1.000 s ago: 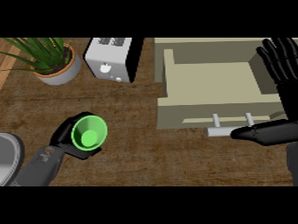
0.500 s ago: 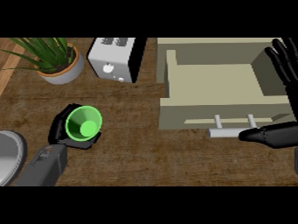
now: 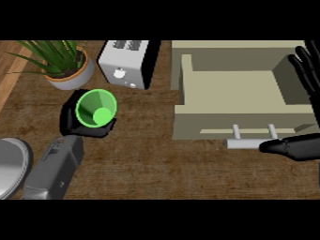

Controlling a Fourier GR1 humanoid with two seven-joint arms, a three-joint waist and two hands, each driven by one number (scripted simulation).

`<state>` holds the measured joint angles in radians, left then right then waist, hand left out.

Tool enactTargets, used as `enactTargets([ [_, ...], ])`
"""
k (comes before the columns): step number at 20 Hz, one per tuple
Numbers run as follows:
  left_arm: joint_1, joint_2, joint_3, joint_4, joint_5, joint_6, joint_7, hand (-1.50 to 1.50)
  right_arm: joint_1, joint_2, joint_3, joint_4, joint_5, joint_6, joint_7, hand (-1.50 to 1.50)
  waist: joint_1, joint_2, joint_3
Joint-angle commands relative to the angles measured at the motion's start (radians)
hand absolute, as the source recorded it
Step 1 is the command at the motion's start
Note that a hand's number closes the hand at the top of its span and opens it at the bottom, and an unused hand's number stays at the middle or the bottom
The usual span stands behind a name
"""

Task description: Pick up the cup, place it into the drawer and close the drawer

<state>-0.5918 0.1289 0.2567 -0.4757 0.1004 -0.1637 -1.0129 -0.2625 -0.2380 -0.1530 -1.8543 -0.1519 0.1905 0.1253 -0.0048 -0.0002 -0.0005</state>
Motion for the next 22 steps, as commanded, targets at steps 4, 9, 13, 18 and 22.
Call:
enactTargets([
  [4,-0.099,-0.055,-0.074,-0.223,-0.009,0.055,0.183,1.50,-0.007,-0.031,-0.032,-0.001,-0.015,0.016,0.017,-1.50,0.014,-0.007,0.002],
  [9,-0.263,-0.085,-0.098,-0.326,0.012,0.095,0.408,1.50,-0.001,0.021,0.024,0.011,0.062,-0.030,-0.015,-1.50,0.012,-0.005,0.001],
  [13,-0.320,-0.127,-0.186,-0.410,0.023,0.223,0.557,1.50,0.007,0.003,-0.015,0.059,0.035,0.002,-0.069,-1.50,0.007,-0.004,0.002],
  [18,-0.490,-0.128,-0.177,-0.348,-0.002,0.290,0.656,1.50,-0.010,0.023,0.011,0.035,0.061,-0.024,-0.050,-1.50,-0.003,0.001,0.001],
  [22,-0.624,-0.129,-0.277,-0.212,0.054,0.436,0.727,1.50,0.004,0.018,0.003,0.083,0.063,-0.002,-0.099,-1.50,-0.023,0.006,0.002],
])
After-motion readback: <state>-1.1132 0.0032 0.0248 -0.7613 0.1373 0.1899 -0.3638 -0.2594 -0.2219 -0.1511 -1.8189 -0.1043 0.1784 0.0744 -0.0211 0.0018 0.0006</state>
